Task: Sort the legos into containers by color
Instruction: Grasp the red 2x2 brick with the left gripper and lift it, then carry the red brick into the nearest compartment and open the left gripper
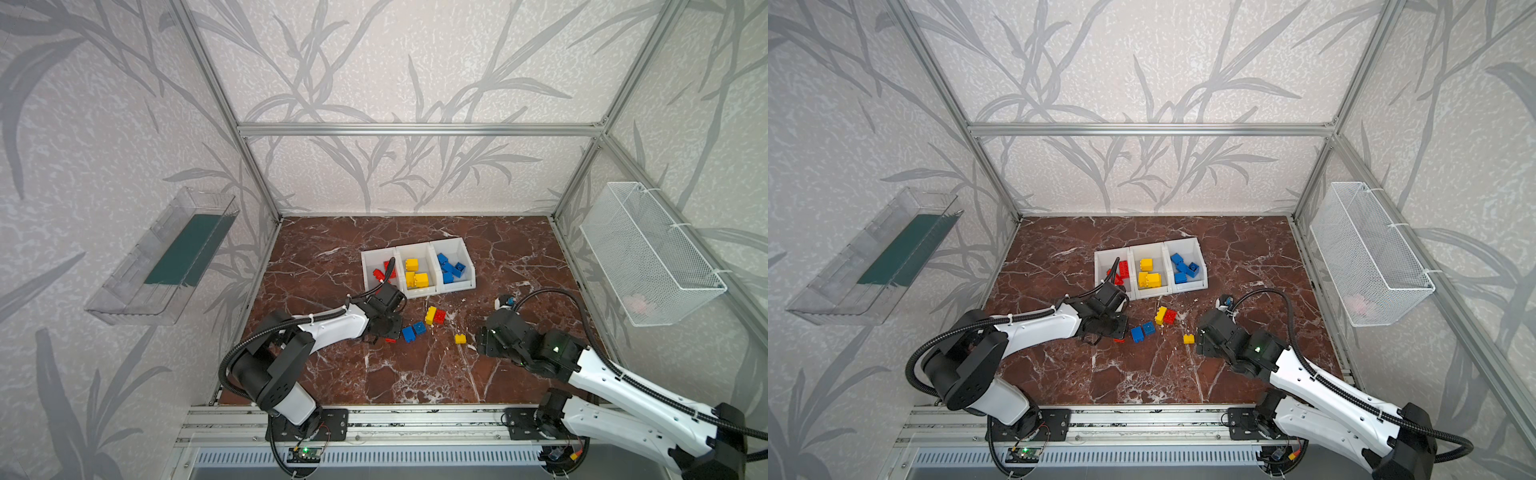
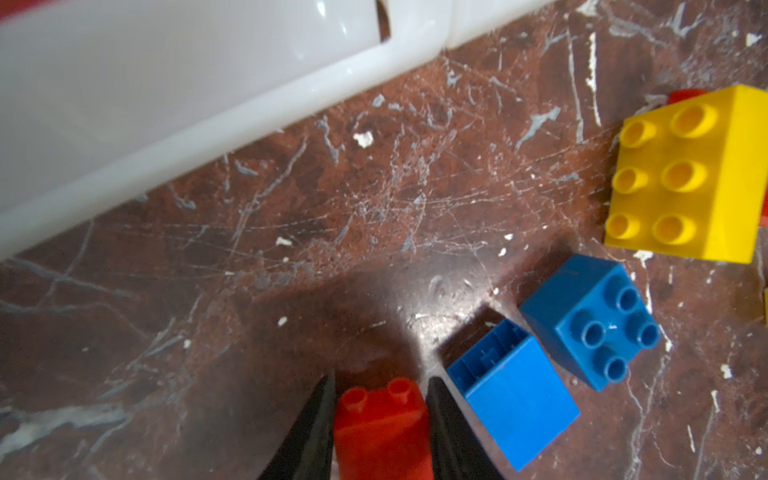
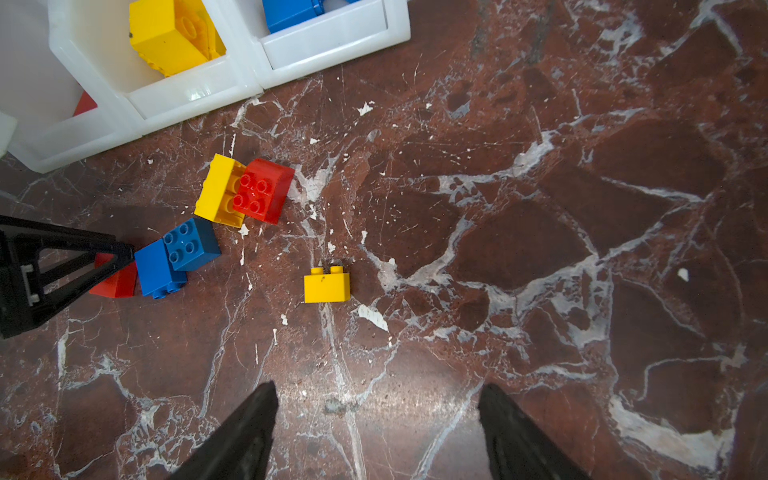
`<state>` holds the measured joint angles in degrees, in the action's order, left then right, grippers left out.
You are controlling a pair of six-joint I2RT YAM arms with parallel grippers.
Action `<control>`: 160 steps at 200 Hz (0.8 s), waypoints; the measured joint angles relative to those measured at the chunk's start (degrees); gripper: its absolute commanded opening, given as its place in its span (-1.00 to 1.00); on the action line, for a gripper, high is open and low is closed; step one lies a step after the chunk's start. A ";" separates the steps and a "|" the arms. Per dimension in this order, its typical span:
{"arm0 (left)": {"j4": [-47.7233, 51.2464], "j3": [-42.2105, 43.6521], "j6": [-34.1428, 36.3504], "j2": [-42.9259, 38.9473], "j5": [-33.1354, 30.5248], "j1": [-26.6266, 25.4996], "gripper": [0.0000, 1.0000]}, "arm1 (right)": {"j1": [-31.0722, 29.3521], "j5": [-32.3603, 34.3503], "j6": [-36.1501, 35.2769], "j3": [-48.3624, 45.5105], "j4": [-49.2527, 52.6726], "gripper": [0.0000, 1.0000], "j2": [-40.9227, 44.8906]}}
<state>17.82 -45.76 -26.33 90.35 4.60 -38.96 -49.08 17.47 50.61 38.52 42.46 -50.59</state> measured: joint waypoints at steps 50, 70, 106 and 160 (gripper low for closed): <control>3.74 -3.67 1.64 -0.02 -0.09 -0.02 -0.32 | 0.00 0.02 0.20 -0.15 -0.02 0.53 0.00; 4.85 -7.45 2.71 -0.04 -0.46 0.00 -0.32 | 0.00 0.02 0.20 -0.15 0.00 0.53 0.00; 7.56 -16.15 4.46 -0.04 -3.50 0.59 -0.32 | 0.00 0.04 0.20 -0.15 0.04 0.53 0.02; 5.92 -22.21 6.58 0.55 -4.11 8.66 -0.32 | 0.00 0.59 0.20 -0.13 0.74 0.53 1.09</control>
<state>23.75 -67.96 -19.75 90.89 0.49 -30.30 -49.08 18.06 50.81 38.39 43.20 -49.50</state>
